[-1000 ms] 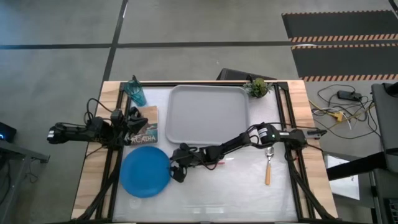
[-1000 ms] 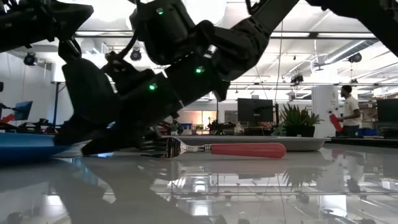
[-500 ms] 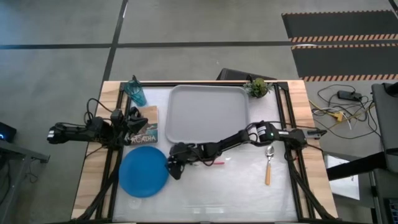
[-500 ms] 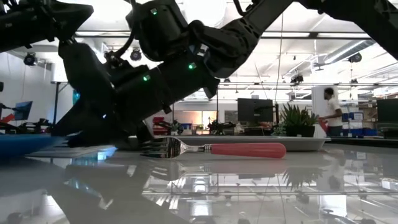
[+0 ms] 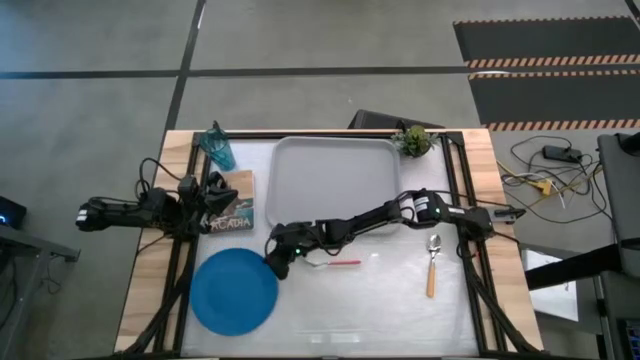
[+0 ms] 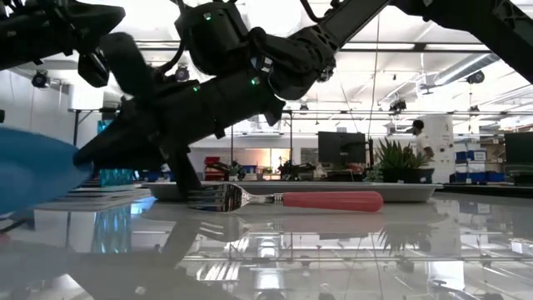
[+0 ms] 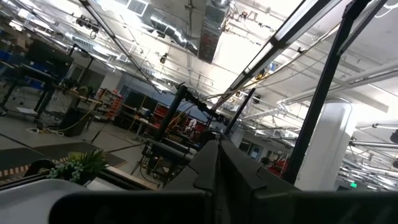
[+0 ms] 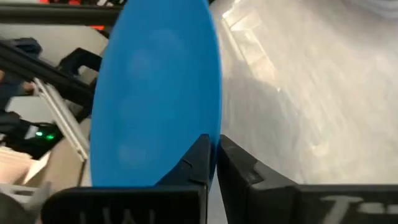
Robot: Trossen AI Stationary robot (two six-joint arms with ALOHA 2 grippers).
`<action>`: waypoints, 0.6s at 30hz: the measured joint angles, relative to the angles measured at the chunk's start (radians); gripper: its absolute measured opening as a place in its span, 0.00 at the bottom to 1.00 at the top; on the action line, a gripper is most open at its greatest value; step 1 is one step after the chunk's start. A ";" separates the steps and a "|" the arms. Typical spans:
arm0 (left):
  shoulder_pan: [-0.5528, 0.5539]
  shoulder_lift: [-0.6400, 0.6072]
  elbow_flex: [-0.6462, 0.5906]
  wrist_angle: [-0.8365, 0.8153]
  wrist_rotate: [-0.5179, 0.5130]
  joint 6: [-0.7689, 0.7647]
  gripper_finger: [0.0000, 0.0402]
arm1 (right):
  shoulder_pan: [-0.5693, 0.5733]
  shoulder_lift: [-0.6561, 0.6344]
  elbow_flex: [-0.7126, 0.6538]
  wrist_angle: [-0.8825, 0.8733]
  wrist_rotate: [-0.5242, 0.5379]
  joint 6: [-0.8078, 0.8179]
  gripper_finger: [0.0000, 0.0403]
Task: Pick and place plate/cup/fork/spoon on tray
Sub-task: Put the blue plate on the left side of the gray tray
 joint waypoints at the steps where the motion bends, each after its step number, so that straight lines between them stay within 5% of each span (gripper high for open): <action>1: 0.000 0.000 0.000 0.000 0.000 0.000 0.00 | -0.005 -0.006 0.000 0.000 -0.018 0.014 0.02; 9: 0.000 -0.001 0.000 0.001 0.000 0.000 0.00 | -0.043 -0.096 -0.002 -0.111 -0.135 0.043 0.02; 18: 0.000 -0.002 0.000 0.026 0.001 0.000 0.00 | -0.119 -0.257 -0.004 -0.393 -0.118 -0.046 0.02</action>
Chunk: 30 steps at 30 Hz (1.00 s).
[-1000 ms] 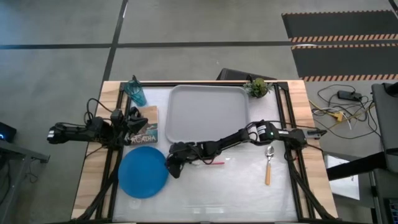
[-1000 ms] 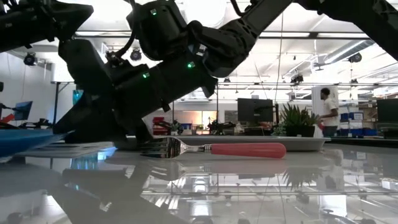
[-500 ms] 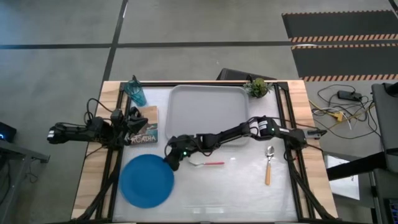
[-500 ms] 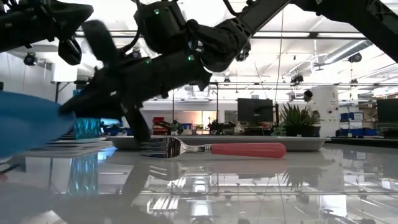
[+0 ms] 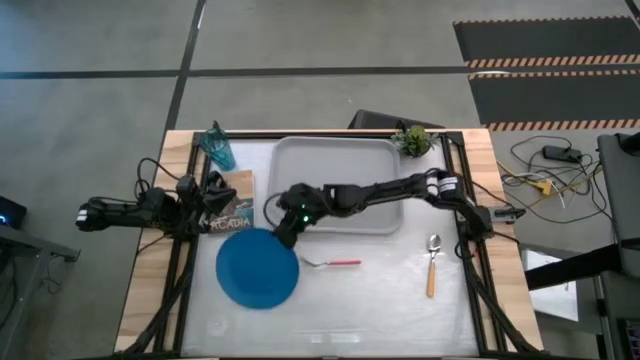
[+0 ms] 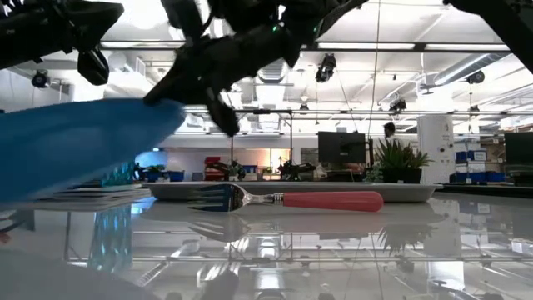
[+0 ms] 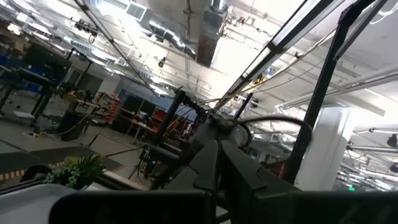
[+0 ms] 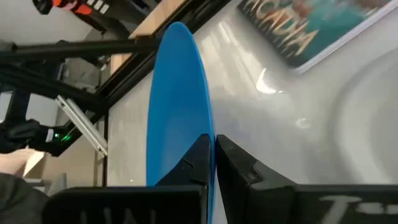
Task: Pick and place plate/cup/fork/spoon on tray
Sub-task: Put the blue plate on the left side of the gray tray
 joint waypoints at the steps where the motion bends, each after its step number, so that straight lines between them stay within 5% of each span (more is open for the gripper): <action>1: 0.000 0.000 0.000 0.005 0.000 0.000 0.00 | -0.010 -0.018 0.000 -0.019 -0.001 -0.007 0.02; 16: 0.000 0.000 0.000 0.022 0.000 0.000 0.00 | -0.279 -0.253 -0.017 -0.399 -0.010 -0.225 0.02; 30: 0.000 0.001 0.006 0.029 -0.016 0.000 0.00 | -0.524 -0.280 -0.098 -0.407 -0.143 -0.392 0.02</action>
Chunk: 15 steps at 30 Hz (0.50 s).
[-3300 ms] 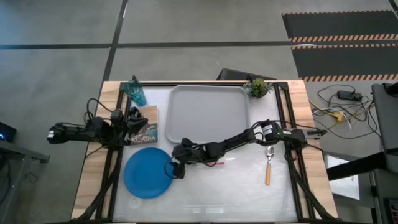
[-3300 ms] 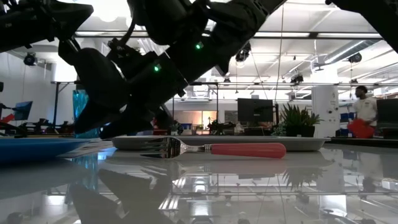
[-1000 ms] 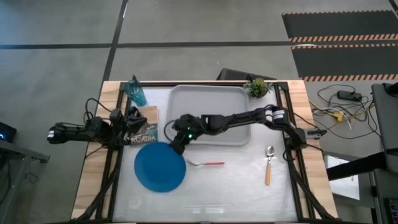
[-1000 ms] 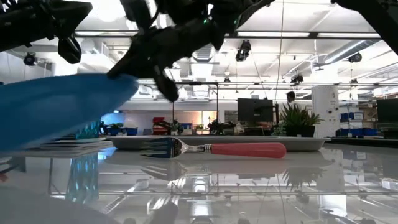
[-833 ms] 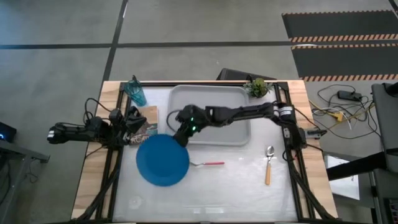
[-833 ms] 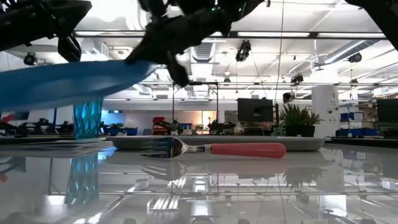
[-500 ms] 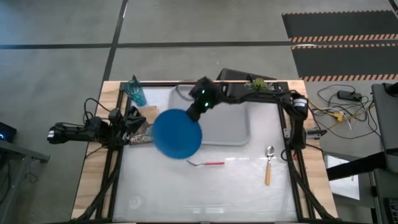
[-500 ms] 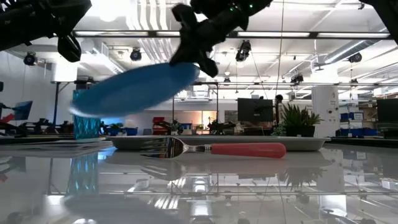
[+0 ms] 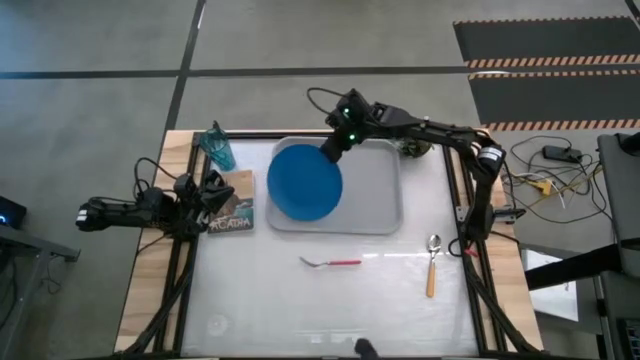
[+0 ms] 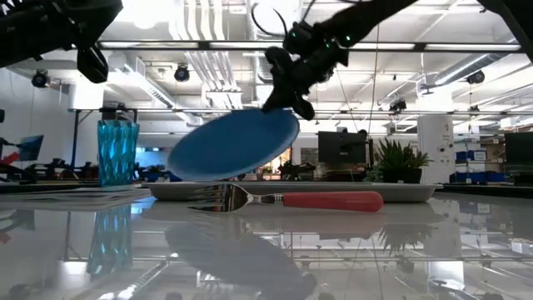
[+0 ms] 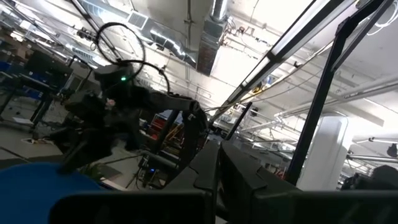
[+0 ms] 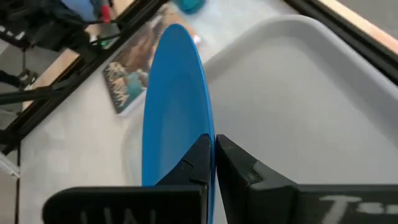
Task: Pick and place plate/cup/fork/spoon on tray
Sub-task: Put the blue plate on the left side of the gray tray
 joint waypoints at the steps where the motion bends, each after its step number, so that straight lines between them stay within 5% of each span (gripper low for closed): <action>1: 0.000 0.000 -0.001 -0.001 0.000 0.000 0.00 | -0.014 0.000 -0.013 0.003 0.000 -0.006 0.02; 15: 0.000 -0.002 0.000 -0.001 -0.022 0.000 0.00 | -0.092 -0.001 -0.278 0.440 -0.071 0.108 0.02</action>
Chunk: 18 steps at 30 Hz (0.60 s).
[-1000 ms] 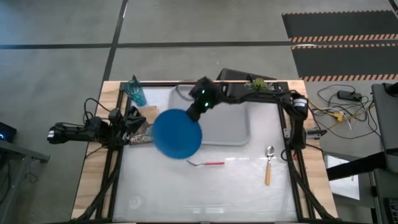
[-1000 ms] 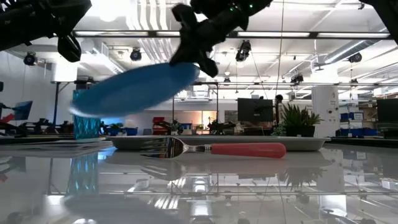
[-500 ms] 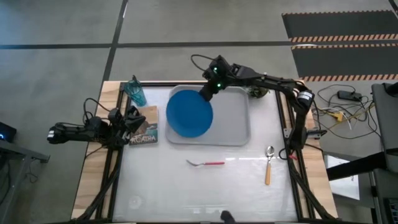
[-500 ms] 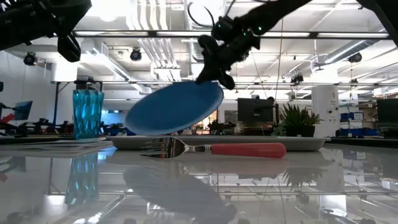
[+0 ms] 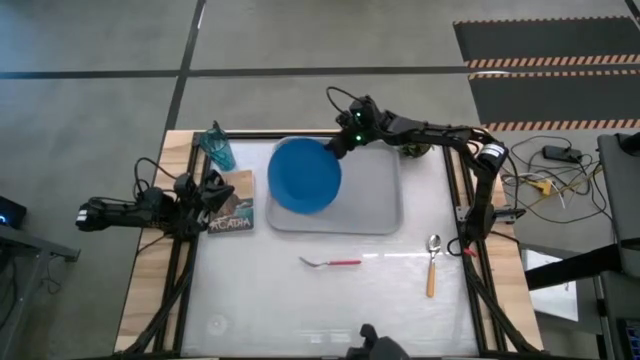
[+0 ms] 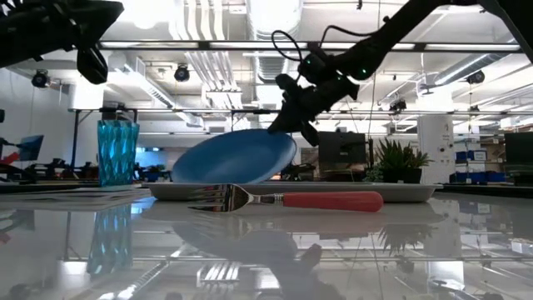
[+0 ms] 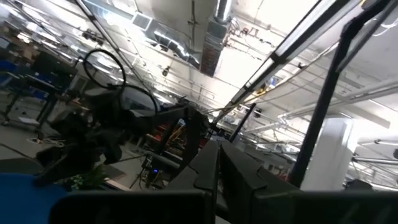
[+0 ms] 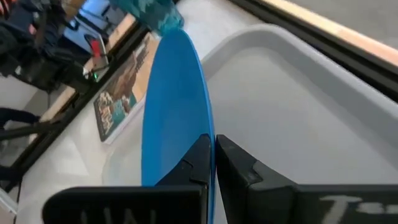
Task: Pick and place plate/cup/fork/spoon on tray
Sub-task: Put the blue plate on the left side of the gray tray
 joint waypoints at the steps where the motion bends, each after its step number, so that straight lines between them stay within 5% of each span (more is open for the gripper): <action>1: 0.000 0.000 0.000 0.000 -0.011 0.000 0.00 | -0.002 0.000 -0.013 0.025 0.000 0.009 0.02; 18: 0.000 0.000 0.001 0.100 -0.069 0.105 0.00 | -0.007 0.000 -0.076 -0.077 0.134 -0.027 0.03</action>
